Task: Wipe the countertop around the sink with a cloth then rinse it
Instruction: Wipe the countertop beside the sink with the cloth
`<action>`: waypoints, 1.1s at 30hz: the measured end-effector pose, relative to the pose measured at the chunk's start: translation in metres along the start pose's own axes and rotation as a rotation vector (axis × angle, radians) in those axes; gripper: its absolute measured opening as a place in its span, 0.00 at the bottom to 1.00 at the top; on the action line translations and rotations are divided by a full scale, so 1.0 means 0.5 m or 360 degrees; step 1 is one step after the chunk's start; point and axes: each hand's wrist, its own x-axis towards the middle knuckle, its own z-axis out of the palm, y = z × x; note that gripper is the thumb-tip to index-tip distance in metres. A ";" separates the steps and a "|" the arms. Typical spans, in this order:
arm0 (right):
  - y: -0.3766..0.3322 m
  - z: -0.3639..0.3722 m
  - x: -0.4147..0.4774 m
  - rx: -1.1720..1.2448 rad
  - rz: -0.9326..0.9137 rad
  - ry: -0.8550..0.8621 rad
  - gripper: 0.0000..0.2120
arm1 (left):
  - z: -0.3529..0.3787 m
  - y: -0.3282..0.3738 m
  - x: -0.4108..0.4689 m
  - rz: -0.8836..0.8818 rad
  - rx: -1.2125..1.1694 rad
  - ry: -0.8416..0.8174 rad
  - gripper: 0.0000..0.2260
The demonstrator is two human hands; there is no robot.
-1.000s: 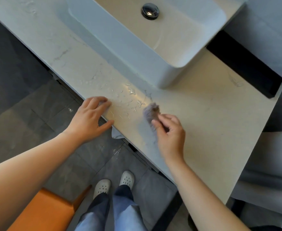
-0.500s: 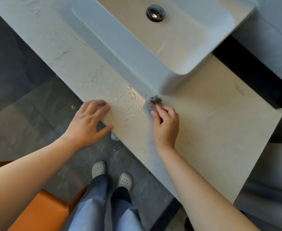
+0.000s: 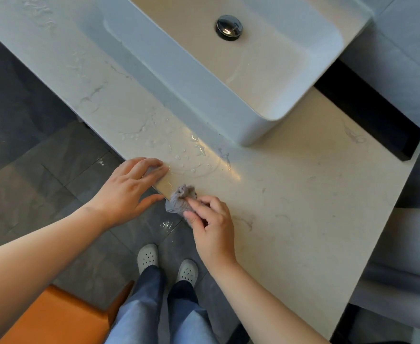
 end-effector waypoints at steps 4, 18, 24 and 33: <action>-0.014 -0.058 0.013 0.0339 0.0257 0.0193 0.11 | -0.008 -0.009 0.004 0.0019 -0.0044 -0.0010 0.27; 0.088 -0.067 0.214 -0.0364 0.0074 0.0514 0.13 | -0.012 -0.018 0.000 0.0049 -0.0133 -0.0012 0.25; 0.054 -0.019 0.185 -0.0300 0.0051 0.0504 0.13 | -0.023 -0.027 -0.003 0.0013 -0.0199 0.0121 0.23; -0.003 0.057 0.106 -0.0290 -0.0023 0.0457 0.13 | -0.029 -0.073 0.000 -0.0168 -0.0105 0.0161 0.24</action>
